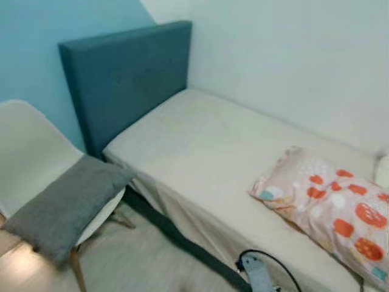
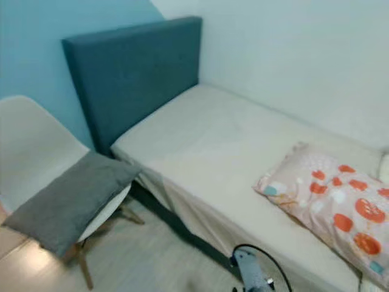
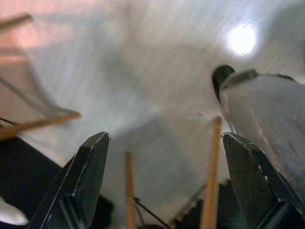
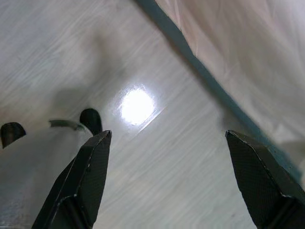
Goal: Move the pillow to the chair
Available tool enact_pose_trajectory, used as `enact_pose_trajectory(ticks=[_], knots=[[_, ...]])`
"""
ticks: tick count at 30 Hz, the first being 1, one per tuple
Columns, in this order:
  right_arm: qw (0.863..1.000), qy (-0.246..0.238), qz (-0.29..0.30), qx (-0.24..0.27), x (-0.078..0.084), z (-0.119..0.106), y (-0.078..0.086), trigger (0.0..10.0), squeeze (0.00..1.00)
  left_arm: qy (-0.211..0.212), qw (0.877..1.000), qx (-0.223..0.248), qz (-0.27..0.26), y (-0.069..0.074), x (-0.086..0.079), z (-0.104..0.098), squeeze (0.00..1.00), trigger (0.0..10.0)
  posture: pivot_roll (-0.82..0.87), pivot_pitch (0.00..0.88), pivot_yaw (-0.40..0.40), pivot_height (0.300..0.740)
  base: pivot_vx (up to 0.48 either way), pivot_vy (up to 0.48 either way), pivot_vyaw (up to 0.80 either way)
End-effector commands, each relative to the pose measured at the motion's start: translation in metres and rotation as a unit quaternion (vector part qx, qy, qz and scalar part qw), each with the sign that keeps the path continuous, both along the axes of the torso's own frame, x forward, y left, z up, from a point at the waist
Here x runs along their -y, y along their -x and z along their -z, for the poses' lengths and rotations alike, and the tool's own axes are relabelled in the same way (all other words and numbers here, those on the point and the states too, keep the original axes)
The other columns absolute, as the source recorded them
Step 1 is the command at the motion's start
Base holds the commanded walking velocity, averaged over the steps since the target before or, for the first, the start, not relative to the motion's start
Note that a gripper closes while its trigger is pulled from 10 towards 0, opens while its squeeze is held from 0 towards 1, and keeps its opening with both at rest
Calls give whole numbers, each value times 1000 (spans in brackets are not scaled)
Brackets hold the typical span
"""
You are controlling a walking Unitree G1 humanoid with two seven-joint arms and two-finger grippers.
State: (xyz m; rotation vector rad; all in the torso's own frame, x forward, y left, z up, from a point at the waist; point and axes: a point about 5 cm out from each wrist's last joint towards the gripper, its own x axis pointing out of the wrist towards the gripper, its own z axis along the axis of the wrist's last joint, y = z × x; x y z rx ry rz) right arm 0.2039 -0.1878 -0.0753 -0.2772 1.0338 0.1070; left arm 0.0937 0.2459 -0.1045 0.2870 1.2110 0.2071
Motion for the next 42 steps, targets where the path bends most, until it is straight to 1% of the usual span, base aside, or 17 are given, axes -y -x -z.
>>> enact_pose_trajectory(ticks=[1,17,19,22,42], knots=[[1000,10,9,-13,8,3,8,10000,0,6,1000,1,-2,0,2,1,0,10000,-145,0,-33,736,0,0,-712],[1000,5,20,-7,6,3,7,10000,0,5,1000,11,-5,-4,1,-1,0,10000,-147,3,-25,736,0,0,-709],[1000,4,27,1,6,1,2,10000,0,4,1000,19,-3,-10,0,-2,0,10000,-149,3,-23,736,0,0,-706],[999,3,31,7,6,-1,0,10000,0,4,1000,22,-3,-11,0,-3,0,10000,-150,3,-24,736,0,0,-706],[999,3,45,28,10,-7,-10,10000,0,4,1000,20,5,-11,0,-3,0,10000,-152,0,-27,736,0,0,-709]])
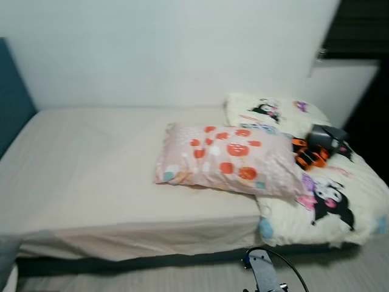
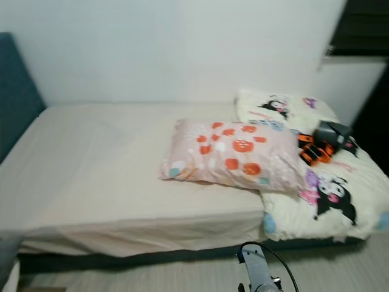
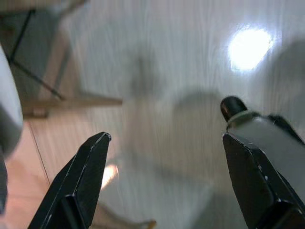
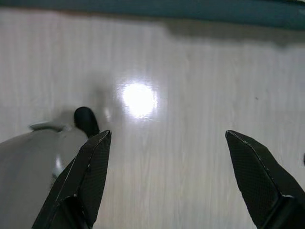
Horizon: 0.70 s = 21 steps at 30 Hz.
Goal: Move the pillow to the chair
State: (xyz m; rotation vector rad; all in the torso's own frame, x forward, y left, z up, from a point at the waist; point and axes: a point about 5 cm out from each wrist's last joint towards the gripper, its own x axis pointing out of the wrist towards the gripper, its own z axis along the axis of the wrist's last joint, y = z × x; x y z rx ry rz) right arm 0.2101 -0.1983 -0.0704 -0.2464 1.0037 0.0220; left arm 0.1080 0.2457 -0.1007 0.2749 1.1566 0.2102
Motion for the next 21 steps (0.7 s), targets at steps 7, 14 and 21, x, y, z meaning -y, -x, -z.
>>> enact_pose_trajectory(ticks=[7,14,21], knots=[[1000,-12,13,24,-3,-6,-10,10000,0,2,1000,1,5,0,-1,0,0,10000,-153,0,-25,736,0,0,-709],[997,-31,30,70,-6,-18,-30,10000,0,0,1000,29,-4,-14,-4,-6,0,10000,-153,0,-21,736,0,0,-709],[983,-90,16,159,-19,-47,-67,10000,0,-10,996,90,-24,-43,-12,-19,0,10000,-153,0,-23,736,0,0,-712]])
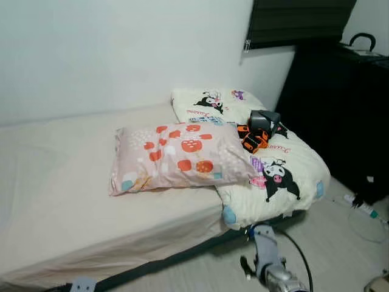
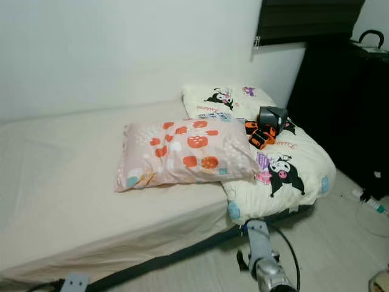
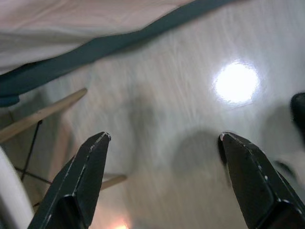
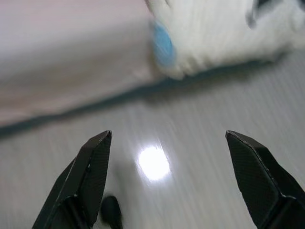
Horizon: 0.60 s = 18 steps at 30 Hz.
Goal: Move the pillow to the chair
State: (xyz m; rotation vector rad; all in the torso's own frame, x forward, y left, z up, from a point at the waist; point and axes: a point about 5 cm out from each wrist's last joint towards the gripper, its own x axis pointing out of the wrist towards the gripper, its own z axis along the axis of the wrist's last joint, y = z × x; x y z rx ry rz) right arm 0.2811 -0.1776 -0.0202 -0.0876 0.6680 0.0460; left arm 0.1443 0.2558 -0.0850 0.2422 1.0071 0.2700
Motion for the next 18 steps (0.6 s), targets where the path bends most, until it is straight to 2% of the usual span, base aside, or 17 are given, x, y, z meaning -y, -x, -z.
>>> enact_pose_trajectory(ticks=[1,4,6,8,10,18], knots=[[1000,-16,4,-1,0,1,2,10000,0,-4,1000,20,-5,-11,-3,-5,0,10000,-153,0,-23,736,0,0,-712],[1000,-28,0,10,-3,-3,-3,10000,0,-5,999,34,-8,-17,-3,-8,0,10000,-151,0,-24,736,0,0,-712],[998,-46,1,34,-6,-11,-12,10000,0,-3,998,58,-9,-28,-3,-14,0,10000,-148,0,-25,736,0,0,-456],[998,-51,0,44,-8,-15,-15,10000,0,-4,998,70,-5,-33,-2,-16,0,10000,-150,2,-24,736,0,0,0],[996,-59,-4,65,-10,-23,-23,10000,0,-6,996,93,2,-42,0,-21,0,10000,-150,2,-24,736,458,0,0],[992,-70,2,104,-8,-41,-38,10000,0,1,993,115,5,-52,6,-25,0,10000,-158,15,-15,736,477,0,0]])
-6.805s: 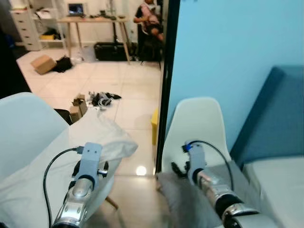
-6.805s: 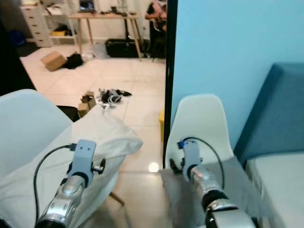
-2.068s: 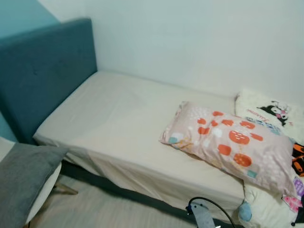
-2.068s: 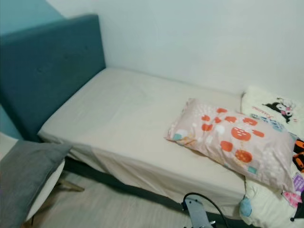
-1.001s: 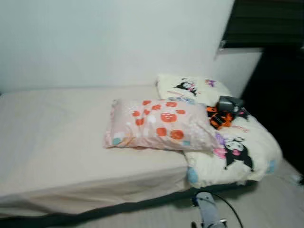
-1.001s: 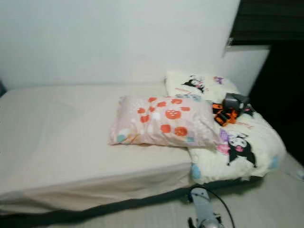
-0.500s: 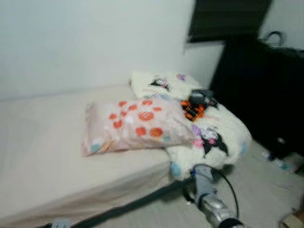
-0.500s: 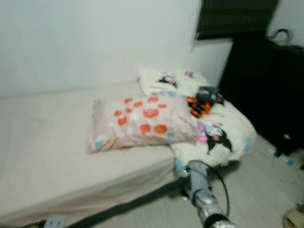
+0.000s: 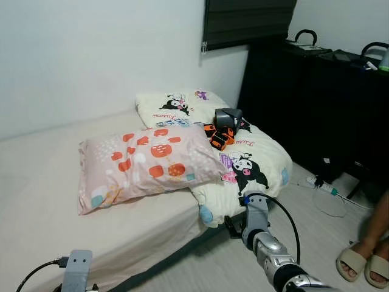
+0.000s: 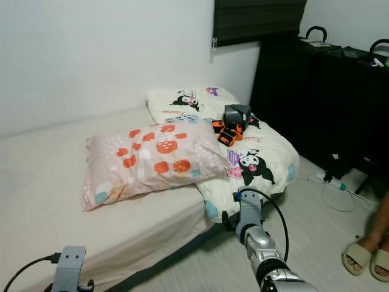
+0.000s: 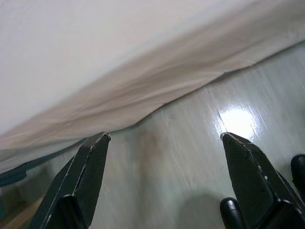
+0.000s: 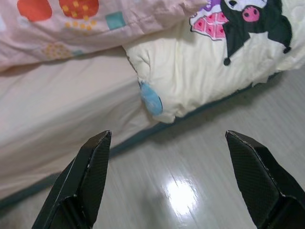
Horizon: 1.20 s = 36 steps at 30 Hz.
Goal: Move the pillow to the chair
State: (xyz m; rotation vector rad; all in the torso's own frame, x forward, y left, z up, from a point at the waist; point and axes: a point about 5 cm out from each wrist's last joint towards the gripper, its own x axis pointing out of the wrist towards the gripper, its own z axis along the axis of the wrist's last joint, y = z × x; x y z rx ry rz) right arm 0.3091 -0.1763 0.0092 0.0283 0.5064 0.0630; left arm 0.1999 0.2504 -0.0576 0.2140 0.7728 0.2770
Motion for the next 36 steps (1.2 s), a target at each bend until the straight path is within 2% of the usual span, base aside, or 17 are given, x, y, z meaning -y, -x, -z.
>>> enact_pose_trajectory(ticks=[1,17,19,23,36], knots=[[1000,-11,-5,28,-6,-12,-11,10000,0,1,1000,-1,-3,4,1,2,0,10000,-158,15,-15,736,480,0,0],[999,-13,5,50,0,-23,-19,10000,0,3,1000,0,5,5,9,4,0,10000,-160,20,-13,736,472,0,0],[999,-12,10,49,2,-23,-19,10000,0,4,1000,-3,-9,5,8,4,0,10000,-160,21,-11,736,0,0,0],[999,-11,12,48,4,-22,-18,10000,0,2,1000,-9,-3,4,8,5,0,10000,-160,21,-11,736,0,-172,0],[999,-14,16,45,5,-20,-16,10000,0,9,1000,-20,7,10,13,9,0,10000,-159,12,-6,736,0,-480,0]])
